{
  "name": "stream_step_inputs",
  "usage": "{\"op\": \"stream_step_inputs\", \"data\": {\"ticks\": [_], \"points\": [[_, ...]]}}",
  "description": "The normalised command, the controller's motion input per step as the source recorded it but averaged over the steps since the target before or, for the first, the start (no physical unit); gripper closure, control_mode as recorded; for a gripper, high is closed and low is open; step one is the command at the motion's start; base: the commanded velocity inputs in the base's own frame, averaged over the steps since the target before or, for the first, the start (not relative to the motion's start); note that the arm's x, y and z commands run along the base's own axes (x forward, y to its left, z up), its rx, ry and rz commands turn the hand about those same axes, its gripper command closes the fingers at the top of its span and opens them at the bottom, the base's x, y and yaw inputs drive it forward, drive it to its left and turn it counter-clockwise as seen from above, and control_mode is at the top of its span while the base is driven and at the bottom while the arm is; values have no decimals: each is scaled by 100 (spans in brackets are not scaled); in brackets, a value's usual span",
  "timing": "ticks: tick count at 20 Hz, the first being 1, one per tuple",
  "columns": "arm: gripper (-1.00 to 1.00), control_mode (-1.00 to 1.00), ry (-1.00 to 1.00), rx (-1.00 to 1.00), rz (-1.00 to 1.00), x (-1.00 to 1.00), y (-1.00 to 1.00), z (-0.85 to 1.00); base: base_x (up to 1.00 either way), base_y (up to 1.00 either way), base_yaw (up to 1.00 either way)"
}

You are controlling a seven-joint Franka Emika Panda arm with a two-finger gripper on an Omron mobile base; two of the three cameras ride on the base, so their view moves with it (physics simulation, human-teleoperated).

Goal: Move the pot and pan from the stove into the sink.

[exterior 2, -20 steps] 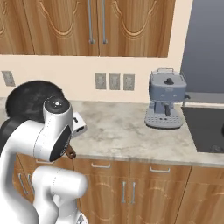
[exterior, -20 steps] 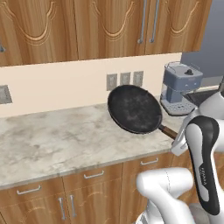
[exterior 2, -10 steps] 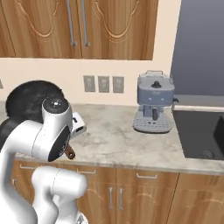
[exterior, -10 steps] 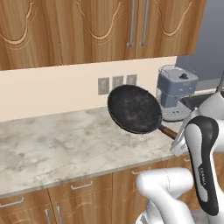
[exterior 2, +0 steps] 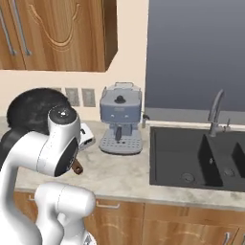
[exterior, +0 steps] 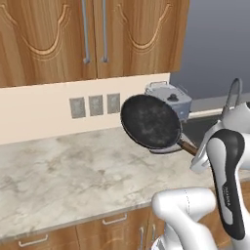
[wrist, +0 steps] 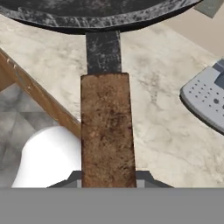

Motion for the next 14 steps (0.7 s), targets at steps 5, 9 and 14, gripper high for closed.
{"op": "stream_step_inputs", "data": {"ticks": [5, 9, 14], "points": [[100, 100, 0, 0, 0, 0, 0, 0, 50, -99, -1], [100, 100, 0, 0, 0, 0, 0, 0, 47, -100, -2], [100, 100, 0, 0, 0, 0, 0, 0, 45, -100, -3]]}}
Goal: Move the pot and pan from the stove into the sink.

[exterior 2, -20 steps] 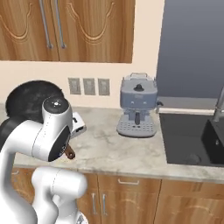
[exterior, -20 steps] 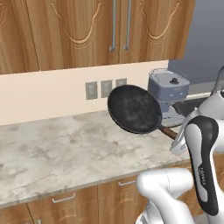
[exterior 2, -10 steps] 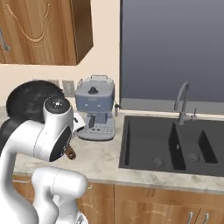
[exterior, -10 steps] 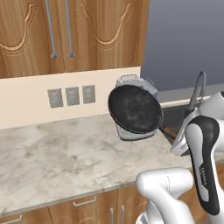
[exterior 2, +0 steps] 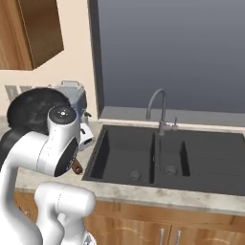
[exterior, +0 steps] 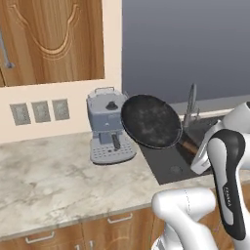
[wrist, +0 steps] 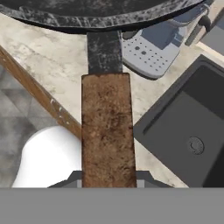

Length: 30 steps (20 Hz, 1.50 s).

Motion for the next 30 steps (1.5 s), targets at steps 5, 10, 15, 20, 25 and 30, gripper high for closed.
{"op": "stream_step_inputs", "data": {"ticks": [5, 10, 15, 20, 25, 30], "points": [[100, 100, 0, 0, 0, 0, 0, 0, 43, -100, -1], [100, 100, 0, 0, 0, 0, 0, 0, 37, -91, 0], [100, 100, 0, 0, 0, 0, 0, 0, 24, -91, -4], [100, -100, 0, 0, 0, 0, 0, 0, 0, -6, -2], [100, -100, 2, 0, -1, 19, 10, -6, 0, 0, 0], [100, -100, 13, -1, -3, 41, 23, -5, 0, 0, 0]]}}
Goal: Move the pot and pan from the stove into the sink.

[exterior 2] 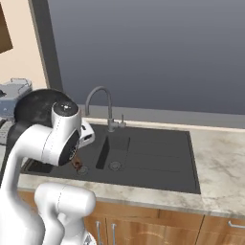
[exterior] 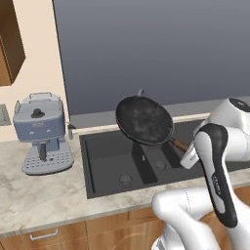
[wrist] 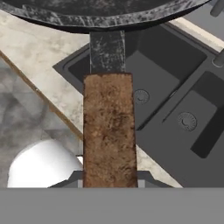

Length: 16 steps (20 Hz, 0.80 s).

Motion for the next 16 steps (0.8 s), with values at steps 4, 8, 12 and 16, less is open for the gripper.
{"op": "stream_step_inputs", "data": {"ticks": [4, 8, 12, 16], "points": [[100, -100, 17, -8, -9, 44, 42, 0, 0, 0, 0], [100, -100, 30, -14, -7, 45, 23, 0, 0, 0, 0], [100, -100, 33, -13, -6, 26, -1, -4, 0, 0, 0], [100, -100, 30, -12, -8, 17, -4, -7, 0, 0, 0]]}}
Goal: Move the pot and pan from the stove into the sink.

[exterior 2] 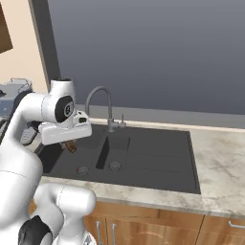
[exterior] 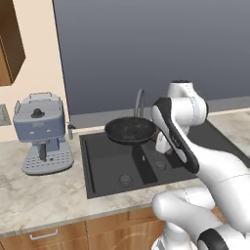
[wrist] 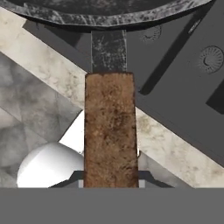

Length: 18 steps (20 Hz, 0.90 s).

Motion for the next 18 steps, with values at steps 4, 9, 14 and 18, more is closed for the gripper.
{"op": "stream_step_inputs", "data": {"ticks": [4, 9, 14, 18], "points": [[100, -100, 21, -10, -6, 11, 0, -7, 0, 0, 0], [100, -100, 12, -7, -8, 5, 0, -11, 0, 0, 0], [100, -100, 5, 0, -4, -26, -1, -34, 0, 0, 0], [100, -100, 0, 1, -2, -60, 0, -42, 0, 0, 0]]}}
